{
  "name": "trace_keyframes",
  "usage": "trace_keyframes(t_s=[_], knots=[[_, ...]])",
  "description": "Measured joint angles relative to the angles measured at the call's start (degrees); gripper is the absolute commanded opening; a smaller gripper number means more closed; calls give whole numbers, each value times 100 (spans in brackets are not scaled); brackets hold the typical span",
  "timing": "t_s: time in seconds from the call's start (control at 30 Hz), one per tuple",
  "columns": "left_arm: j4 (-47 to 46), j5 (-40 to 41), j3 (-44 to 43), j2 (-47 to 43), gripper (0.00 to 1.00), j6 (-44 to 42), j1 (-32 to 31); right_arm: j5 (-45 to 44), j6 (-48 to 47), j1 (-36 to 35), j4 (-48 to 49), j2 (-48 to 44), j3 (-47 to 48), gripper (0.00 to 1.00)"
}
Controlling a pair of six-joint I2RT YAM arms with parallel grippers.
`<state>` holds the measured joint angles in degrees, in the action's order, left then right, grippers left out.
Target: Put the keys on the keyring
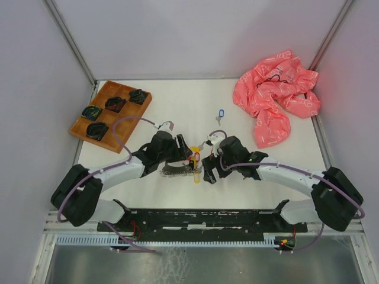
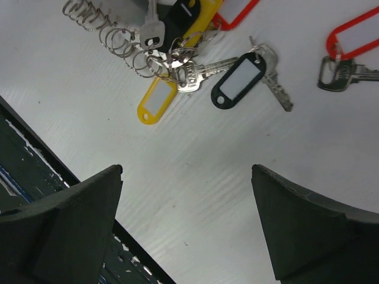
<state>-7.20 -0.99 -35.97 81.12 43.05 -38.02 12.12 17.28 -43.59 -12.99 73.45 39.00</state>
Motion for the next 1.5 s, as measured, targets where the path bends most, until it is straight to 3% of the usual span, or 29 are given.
trace_keyframes(t_s=[0.2,0.4,0.73,1.1,1.3,1.5], knots=[[706,802,22,-846,62,-514,337,-501,24,-673,153,1075,562,79],[1067,994,221,-750,51,-761,693,-1121,44,-1010,256,1906,1178,68],[1161,763,728,-684,44,-793,704,-1840,26,-1167,164,2710,1768,61],[658,339,1309,-1145,42,-577,708,-2789,-66,-940,-44,2774,1906,57],[557,177,1456,-1285,42,-446,708,-2570,-422,-887,-50,2253,1692,56],[629,90,1464,-1346,43,-424,708,-2107,-920,-990,92,1945,1637,43]])
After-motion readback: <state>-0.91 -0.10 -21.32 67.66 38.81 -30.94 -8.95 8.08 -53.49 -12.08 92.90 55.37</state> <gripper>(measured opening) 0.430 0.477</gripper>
